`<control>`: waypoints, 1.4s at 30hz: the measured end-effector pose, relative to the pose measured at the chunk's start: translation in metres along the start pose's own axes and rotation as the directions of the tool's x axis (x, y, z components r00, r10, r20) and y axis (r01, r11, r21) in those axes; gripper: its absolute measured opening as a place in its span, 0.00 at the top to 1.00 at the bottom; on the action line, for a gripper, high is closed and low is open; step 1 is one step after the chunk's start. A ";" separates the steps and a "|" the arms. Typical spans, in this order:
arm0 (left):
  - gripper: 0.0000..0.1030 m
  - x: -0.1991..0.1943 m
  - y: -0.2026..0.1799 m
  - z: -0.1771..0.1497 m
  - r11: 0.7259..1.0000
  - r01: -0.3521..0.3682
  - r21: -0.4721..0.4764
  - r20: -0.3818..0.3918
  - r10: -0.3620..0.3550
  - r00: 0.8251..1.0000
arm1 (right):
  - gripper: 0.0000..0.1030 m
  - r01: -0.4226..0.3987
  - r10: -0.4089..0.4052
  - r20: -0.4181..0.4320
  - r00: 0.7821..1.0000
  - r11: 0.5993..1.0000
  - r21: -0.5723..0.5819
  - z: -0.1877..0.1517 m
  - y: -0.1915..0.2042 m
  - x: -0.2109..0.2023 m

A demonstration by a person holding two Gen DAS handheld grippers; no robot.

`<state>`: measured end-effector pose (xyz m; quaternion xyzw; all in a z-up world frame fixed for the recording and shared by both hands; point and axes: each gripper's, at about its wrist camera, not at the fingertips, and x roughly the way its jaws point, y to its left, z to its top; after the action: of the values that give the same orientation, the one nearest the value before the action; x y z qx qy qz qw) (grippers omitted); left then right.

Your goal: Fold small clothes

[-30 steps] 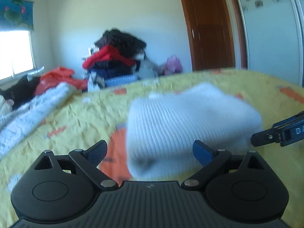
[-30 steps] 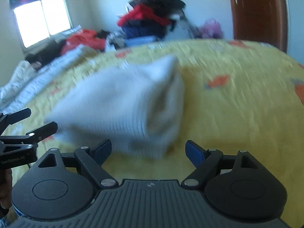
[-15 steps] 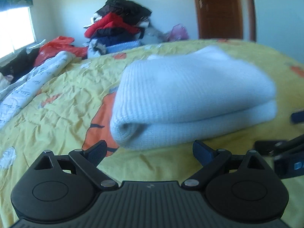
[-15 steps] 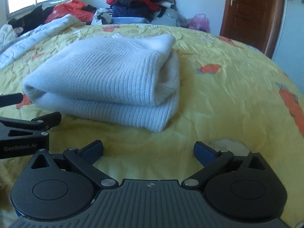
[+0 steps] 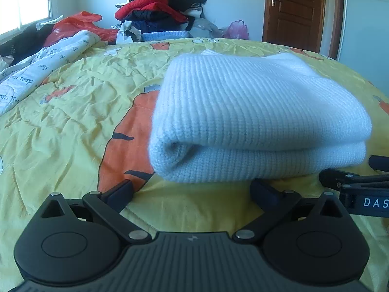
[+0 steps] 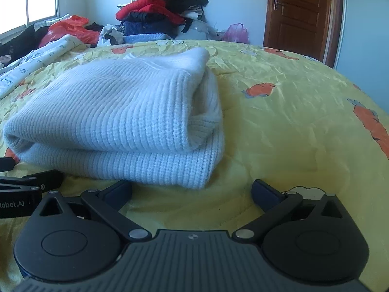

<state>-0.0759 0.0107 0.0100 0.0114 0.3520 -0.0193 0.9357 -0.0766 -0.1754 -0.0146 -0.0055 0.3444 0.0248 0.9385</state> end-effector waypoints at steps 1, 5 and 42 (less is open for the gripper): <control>0.00 0.000 0.000 0.000 1.000 0.001 0.000 0.000 -0.001 1.000 | 0.00 -0.001 0.001 0.001 1.000 1.000 0.001 0.000 0.000 0.000; 0.00 0.000 0.000 0.000 1.000 -0.001 0.000 0.000 0.001 1.000 | 0.00 0.001 -0.001 0.003 1.000 1.000 0.003 -0.001 -0.001 -0.001; 0.00 0.000 0.000 0.000 1.000 0.000 -0.001 0.000 0.000 1.000 | 0.00 0.009 -0.009 0.006 1.000 1.000 0.004 -0.004 0.002 -0.004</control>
<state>-0.0759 0.0104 0.0101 0.0110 0.3519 -0.0189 0.9358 -0.0824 -0.1735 -0.0143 -0.0053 0.3413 0.0200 0.9397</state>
